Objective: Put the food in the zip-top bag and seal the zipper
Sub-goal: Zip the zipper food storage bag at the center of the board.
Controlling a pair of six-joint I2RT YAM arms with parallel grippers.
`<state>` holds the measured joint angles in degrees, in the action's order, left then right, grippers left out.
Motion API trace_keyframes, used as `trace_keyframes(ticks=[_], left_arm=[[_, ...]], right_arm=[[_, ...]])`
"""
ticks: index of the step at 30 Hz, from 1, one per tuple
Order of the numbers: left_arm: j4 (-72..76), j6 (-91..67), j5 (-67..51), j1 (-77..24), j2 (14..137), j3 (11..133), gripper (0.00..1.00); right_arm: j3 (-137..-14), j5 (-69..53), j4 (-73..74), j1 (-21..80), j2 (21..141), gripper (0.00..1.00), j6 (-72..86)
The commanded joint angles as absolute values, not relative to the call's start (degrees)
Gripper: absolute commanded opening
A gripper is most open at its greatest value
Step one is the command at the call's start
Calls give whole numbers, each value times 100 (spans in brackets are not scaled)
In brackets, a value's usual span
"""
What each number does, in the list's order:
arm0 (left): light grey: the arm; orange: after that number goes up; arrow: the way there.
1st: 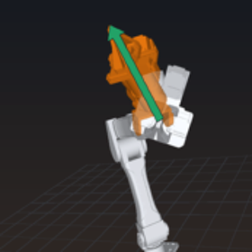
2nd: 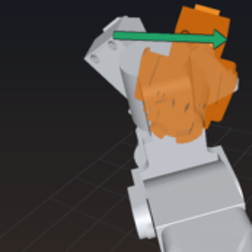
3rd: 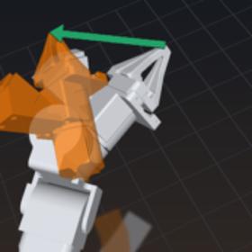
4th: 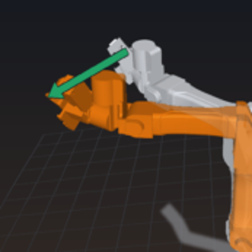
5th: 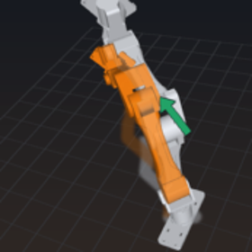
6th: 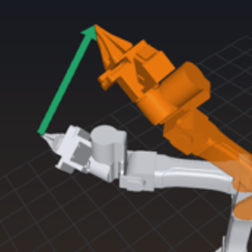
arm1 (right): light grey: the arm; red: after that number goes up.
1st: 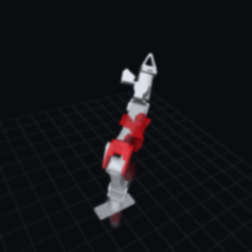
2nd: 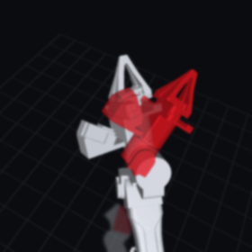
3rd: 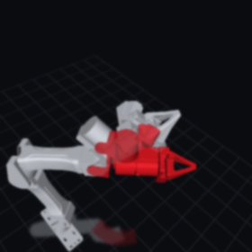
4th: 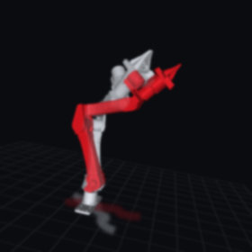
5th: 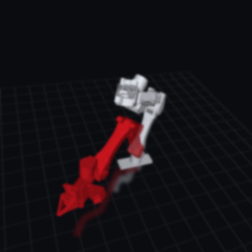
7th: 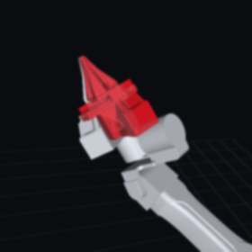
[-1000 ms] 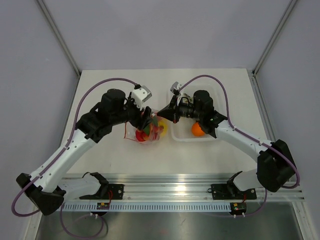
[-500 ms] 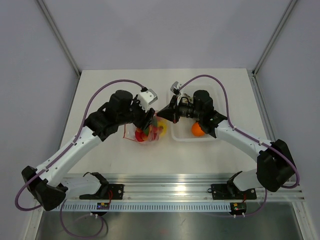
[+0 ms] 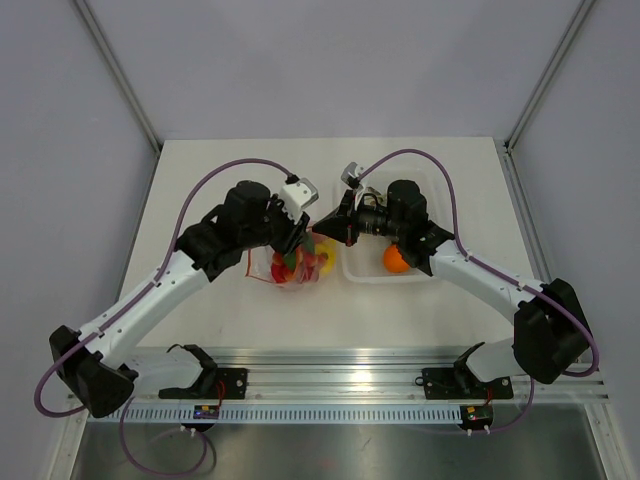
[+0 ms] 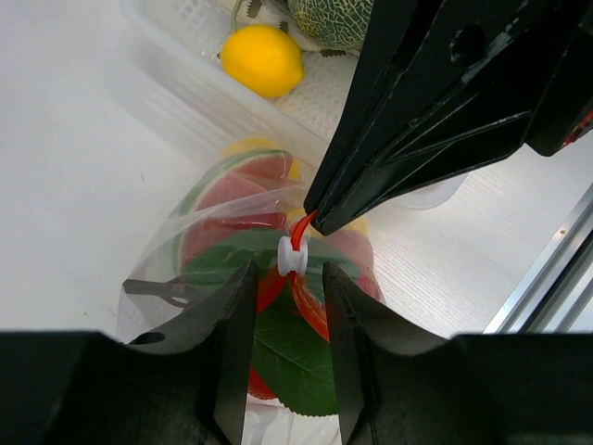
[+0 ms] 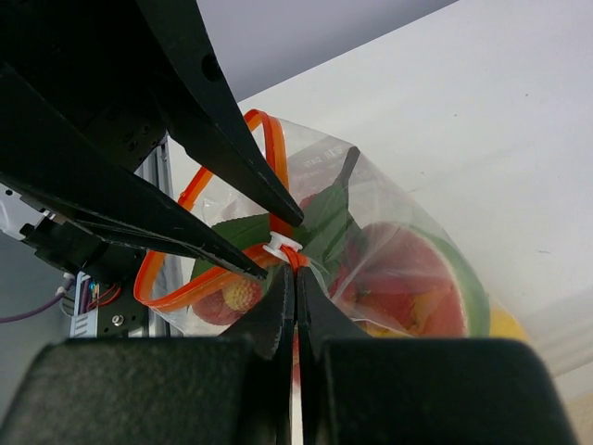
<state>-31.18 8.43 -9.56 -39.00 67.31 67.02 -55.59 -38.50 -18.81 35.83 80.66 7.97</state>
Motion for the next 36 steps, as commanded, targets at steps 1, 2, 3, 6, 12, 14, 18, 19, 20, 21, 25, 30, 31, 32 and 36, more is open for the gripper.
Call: trace_keyframes(ticks=[1, 2, 3, 6, 12, 14, 18, 19, 20, 21, 25, 30, 31, 32, 36], left_arm=[[-2716, 791, -870, -3920, 6776, 6820, 36], [-2707, 765, -879, -3920, 6785, 6820, 35], [-2707, 773, -888, -3920, 6811, 6829, 33], [-2698, 712, -931, -3920, 6847, 6829, 26], [-2768, 668, -1151, -3920, 6987, 6917, 0], [-2812, 668, -1195, -3920, 6996, 6952, 0], [-2944, 703, -1257, -3920, 6882, 6900, 0], [-2979, 747, -1248, -3920, 6856, 6873, 0], [-3006, 756, -1257, -3920, 6821, 6856, 0], [-3049, 765, -1257, -3920, 6742, 6803, 0], [-3173, 817, -1266, -3920, 6583, 6741, 0], [-3480, 940, -1292, -3920, 6487, 6732, 0], [-3507, 975, -1309, -3920, 6460, 6698, 0], [-3507, 976, -1318, -3920, 6443, 6680, 0], [-3568, 976, -1310, -3920, 6372, 6618, 0]], right_arm=[[-5704, -3990, -2417, 3568, 7998, 0, 914], [-5704, -3999, -2417, 3568, 7998, 0, 905], [-5704, -3999, -2417, 3568, 7998, 0, 914], [-5695, -3990, -2400, 3568, 7980, 0, 905], [-5643, -3867, -2347, 3568, 7954, 0, 844], [-5608, -3771, -2338, 3568, 7928, 0, 800], [-5494, -3437, -2355, 3568, 7805, 0, 695], [-5458, -3236, -2434, 3568, 7779, 0, 686], [-5423, -3147, -2522, 3568, 7752, 0, 703], [-5318, -3042, -2627, 3568, 7726, 0, 738], [-5142, -2629, -3129, 3568, 7673, 0, 940], [-4931, -2066, -3541, 3568, 7629, 0, 1046], [-4913, -2126, -3664, 3568, 7629, 0, 1072], [-4913, -2170, -3674, 3568, 7646, 0, 1107], [-4835, -2162, -3875, 3568, 7682, 0, 1257]])
